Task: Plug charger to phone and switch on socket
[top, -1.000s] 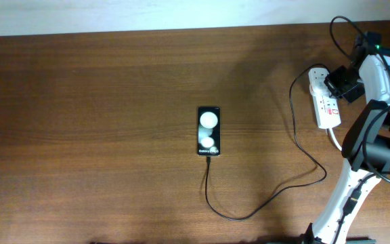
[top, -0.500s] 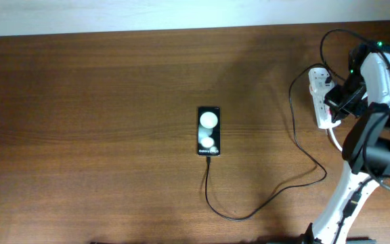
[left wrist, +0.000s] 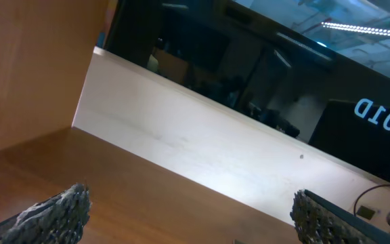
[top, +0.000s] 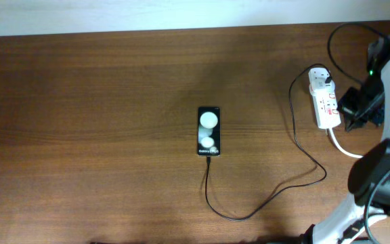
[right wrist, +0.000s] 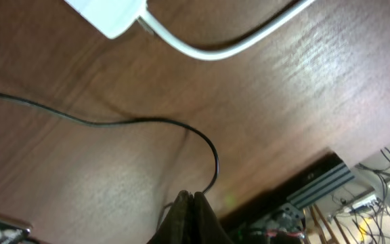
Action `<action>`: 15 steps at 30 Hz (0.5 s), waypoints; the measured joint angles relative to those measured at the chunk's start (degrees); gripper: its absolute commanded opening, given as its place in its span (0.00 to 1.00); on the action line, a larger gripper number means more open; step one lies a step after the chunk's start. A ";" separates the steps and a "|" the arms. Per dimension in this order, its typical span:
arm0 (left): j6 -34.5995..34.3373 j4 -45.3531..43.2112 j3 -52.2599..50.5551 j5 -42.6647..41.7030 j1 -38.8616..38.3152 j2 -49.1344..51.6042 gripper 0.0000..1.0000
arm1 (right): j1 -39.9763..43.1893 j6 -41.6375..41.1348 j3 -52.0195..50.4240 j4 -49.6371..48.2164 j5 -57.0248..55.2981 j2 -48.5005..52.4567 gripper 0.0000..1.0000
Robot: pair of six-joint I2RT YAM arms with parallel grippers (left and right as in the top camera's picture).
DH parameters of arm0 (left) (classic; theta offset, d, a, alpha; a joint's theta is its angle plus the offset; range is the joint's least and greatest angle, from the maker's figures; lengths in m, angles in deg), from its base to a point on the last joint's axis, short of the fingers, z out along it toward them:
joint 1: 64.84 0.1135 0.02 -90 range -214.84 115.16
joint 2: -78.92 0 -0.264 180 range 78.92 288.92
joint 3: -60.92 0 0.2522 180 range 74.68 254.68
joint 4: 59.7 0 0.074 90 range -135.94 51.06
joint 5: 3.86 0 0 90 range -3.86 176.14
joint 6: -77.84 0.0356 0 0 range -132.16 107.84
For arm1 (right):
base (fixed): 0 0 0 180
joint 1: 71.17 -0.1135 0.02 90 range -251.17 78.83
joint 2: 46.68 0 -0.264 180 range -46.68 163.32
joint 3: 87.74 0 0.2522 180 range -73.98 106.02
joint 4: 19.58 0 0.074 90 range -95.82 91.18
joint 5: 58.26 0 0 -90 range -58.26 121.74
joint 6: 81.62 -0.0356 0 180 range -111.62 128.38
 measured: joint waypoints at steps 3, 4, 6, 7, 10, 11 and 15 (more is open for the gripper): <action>0.00 0.02 0.00 -0.02 0.00 0.00 0.99 | 0.00 0.07 -6.14 -2.23 0.02 -6.73 0.04; 0.00 0.00 0.00 -0.02 0.00 0.00 0.99 | 0.00 0.07 -7.85 -2.29 0.04 -8.83 0.04; 0.00 0.02 0.00 0.63 0.00 0.00 0.99 | 0.00 0.09 -11.41 -2.82 1.38 -13.11 0.04; 0.00 0.00 0.00 1.90 0.00 0.00 0.99 | 0.00 0.07 -13.27 -3.13 2.10 -15.15 0.04; 0.00 -2.43 0.00 5.20 0.00 -0.04 0.99 | 0.00 0.09 -23.08 -7.76 3.85 -23.78 0.04; 0.00 -2.56 0.00 5.51 0.00 -0.07 0.99 | 0.00 0.09 -24.94 -8.70 4.26 -25.92 0.04; 0.00 -3.02 0.00 6.08 0.00 -0.11 0.99 | -0.04 0.07 -31.15 -10.38 7.26 -36.63 0.04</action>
